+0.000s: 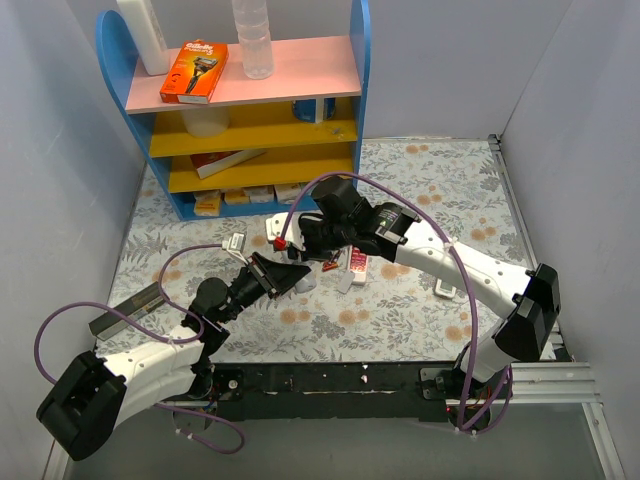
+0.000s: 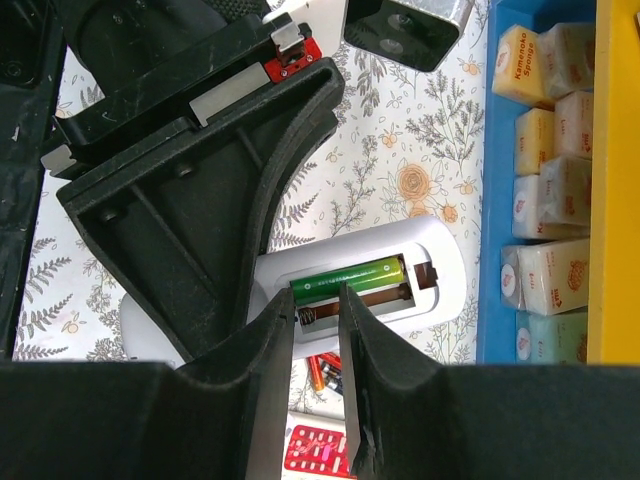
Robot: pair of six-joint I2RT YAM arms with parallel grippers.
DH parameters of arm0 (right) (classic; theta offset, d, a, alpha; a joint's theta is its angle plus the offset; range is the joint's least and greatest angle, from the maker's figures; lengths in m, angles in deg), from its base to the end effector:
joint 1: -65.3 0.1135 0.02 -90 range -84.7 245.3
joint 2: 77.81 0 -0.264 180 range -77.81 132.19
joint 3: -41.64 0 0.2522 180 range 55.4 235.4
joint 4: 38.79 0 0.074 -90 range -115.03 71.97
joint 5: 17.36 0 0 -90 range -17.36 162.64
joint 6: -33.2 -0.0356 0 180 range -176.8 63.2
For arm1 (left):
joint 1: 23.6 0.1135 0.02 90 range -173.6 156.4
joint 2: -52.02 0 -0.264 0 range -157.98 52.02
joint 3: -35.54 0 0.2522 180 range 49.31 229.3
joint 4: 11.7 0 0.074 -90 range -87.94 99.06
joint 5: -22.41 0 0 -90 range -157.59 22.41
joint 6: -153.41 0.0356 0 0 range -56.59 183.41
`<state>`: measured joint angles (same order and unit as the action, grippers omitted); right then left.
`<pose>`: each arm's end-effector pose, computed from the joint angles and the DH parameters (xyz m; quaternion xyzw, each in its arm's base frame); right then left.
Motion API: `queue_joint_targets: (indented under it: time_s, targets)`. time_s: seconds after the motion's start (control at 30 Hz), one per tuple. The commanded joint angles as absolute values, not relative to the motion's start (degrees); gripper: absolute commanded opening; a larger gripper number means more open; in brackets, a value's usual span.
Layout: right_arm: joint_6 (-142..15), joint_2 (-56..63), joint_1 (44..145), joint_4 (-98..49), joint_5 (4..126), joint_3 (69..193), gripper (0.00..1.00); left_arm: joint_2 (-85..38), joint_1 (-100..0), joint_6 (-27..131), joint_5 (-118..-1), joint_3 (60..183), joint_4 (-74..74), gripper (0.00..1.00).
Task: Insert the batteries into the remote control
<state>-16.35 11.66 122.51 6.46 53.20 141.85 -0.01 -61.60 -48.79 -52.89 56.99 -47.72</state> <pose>0.1817 0.3040 0.3635 -0.7084 0.5151 0.2147 0.4322 0.1384 -0.1196 0.2036 -0.3270 0.5893 -0.7312 0.1055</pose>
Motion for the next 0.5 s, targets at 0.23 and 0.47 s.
queue_joint_targets:
  time_s: [0.23,0.47]
  targets:
    - [-16.7,14.0,121.1,0.6,55.6,141.4,0.3,0.3,-63.9,-43.5,-46.3,63.2,-53.6,0.0]
    - [-18.1,18.2,120.9,6.1,50.4,145.3,0.3,-0.3,-65.3,-40.0,-44.7,65.2,-52.9,0.0]
